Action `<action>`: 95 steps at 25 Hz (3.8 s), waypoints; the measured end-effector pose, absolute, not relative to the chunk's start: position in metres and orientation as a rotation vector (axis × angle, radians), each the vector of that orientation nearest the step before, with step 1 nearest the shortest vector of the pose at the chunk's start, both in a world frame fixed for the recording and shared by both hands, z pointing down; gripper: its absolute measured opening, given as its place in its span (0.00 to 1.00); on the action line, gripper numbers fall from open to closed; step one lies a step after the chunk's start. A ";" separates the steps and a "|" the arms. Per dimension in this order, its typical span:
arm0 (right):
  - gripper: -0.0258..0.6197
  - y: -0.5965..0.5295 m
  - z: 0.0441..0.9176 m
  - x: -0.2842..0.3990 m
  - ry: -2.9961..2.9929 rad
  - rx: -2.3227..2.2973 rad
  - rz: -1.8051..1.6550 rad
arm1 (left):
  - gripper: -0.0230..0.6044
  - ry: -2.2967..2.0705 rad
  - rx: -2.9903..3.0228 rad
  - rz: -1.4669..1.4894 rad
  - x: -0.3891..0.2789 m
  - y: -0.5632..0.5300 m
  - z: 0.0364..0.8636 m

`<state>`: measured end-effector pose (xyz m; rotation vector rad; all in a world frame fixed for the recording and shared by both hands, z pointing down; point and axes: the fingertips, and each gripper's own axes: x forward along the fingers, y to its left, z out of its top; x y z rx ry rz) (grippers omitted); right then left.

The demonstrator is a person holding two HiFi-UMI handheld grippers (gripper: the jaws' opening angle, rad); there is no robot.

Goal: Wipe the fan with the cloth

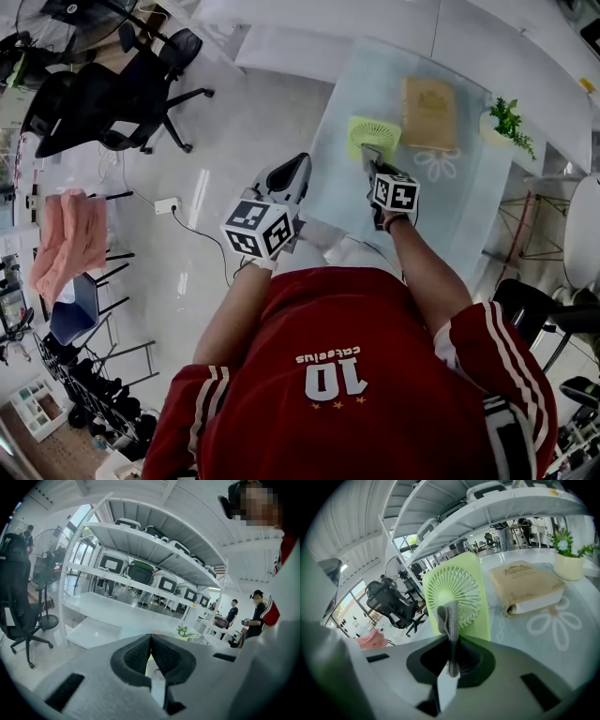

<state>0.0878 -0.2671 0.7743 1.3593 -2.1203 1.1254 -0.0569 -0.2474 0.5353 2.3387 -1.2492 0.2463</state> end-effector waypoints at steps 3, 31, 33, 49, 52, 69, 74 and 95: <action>0.08 -0.265 0.775 0.094 -2.112 1.372 1.135 | 0.04 -1.249 2.343 0.246 -0.054 -0.247 0.534; 0.08 -0.252 0.777 0.159 -2.062 1.482 1.168 | 0.04 -1.169 2.414 0.306 -0.002 -0.247 0.526; 0.08 -0.251 0.778 0.166 -2.056 1.493 1.172 | 0.04 -1.162 2.422 0.314 0.003 -0.247 0.526; 0.08 -0.229 0.788 0.193 -1.995 1.498 1.229 | 0.04 -1.179 2.416 0.329 0.010 -0.235 0.523; 0.08 -0.224 0.788 0.189 -1.990 1.500 1.251 | 0.04 -1.216 2.402 0.305 -0.004 -0.234 0.518; 0.08 -0.134 0.720 0.152 -2.024 1.569 1.077 | 0.04 -1.262 2.398 0.126 -0.100 -0.132 0.487; 0.08 -0.077 0.686 0.131 -2.065 1.593 1.014 | 0.04 -1.288 2.357 0.088 -0.151 -0.072 0.481; 0.08 0.104 0.449 0.132 -2.276 1.954 0.675 | 0.04 -1.176 2.542 -0.052 -0.230 0.055 0.382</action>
